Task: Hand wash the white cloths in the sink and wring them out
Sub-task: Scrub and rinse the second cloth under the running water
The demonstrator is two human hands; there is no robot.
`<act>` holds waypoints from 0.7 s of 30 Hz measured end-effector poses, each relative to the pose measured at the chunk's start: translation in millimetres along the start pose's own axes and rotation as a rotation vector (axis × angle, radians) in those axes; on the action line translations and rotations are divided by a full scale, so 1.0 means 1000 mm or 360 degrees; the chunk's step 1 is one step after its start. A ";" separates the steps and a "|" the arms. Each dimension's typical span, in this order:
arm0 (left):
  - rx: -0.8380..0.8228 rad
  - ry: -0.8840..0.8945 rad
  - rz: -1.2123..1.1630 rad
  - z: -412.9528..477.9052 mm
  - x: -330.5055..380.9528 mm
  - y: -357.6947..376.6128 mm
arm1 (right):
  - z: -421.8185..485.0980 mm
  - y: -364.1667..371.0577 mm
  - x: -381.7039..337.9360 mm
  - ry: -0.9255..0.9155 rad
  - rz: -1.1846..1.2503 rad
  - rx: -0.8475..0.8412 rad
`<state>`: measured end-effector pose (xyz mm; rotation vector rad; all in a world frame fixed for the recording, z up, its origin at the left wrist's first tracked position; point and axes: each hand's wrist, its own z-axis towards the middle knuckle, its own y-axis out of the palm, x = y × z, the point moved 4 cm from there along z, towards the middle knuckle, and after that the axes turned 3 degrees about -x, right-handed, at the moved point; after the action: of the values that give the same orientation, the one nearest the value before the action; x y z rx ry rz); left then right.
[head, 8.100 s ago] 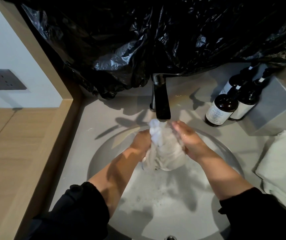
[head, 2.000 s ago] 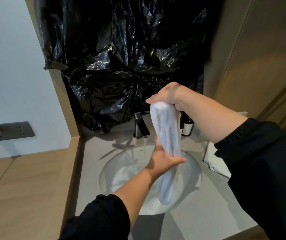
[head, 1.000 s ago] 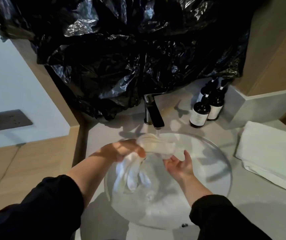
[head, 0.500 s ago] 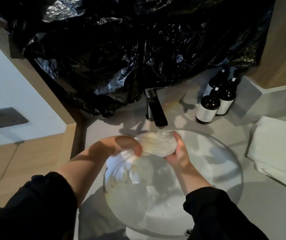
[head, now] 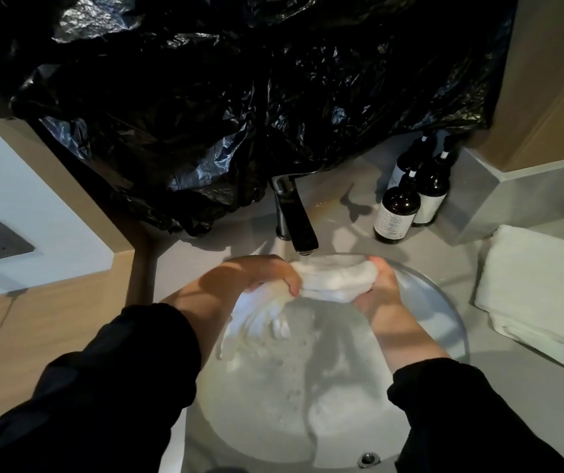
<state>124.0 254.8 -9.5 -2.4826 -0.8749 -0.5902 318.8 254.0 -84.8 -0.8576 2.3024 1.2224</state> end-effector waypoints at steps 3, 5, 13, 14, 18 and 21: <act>-0.0113 0.0018 -0.0140 0.003 0.007 0.005 | -0.005 -0.013 -0.007 -0.0046 0.0056 -0.0113; -0.0164 0.0011 -0.0251 0.005 0.005 0.006 | -0.005 -0.024 -0.010 -0.0108 0.0134 -0.0216; -0.0265 0.0041 -0.0574 0.005 -0.044 0.001 | -0.032 -0.002 0.054 0.0112 0.0336 -0.0356; -0.0312 0.0061 -0.0594 0.002 -0.049 0.002 | -0.032 0.002 0.064 0.0147 0.0281 -0.0302; -0.0269 0.0055 -0.0518 -0.007 -0.067 -0.005 | -0.036 0.021 0.096 0.0279 0.0244 -0.0299; -0.0467 -0.0045 -0.0648 -0.012 -0.073 -0.003 | -0.037 0.035 0.108 0.0321 0.0156 -0.0488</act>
<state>67.3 215.4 -37.4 -2.5835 -1.4114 -0.8738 213.4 202.3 -107.6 -1.0227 2.3723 1.6301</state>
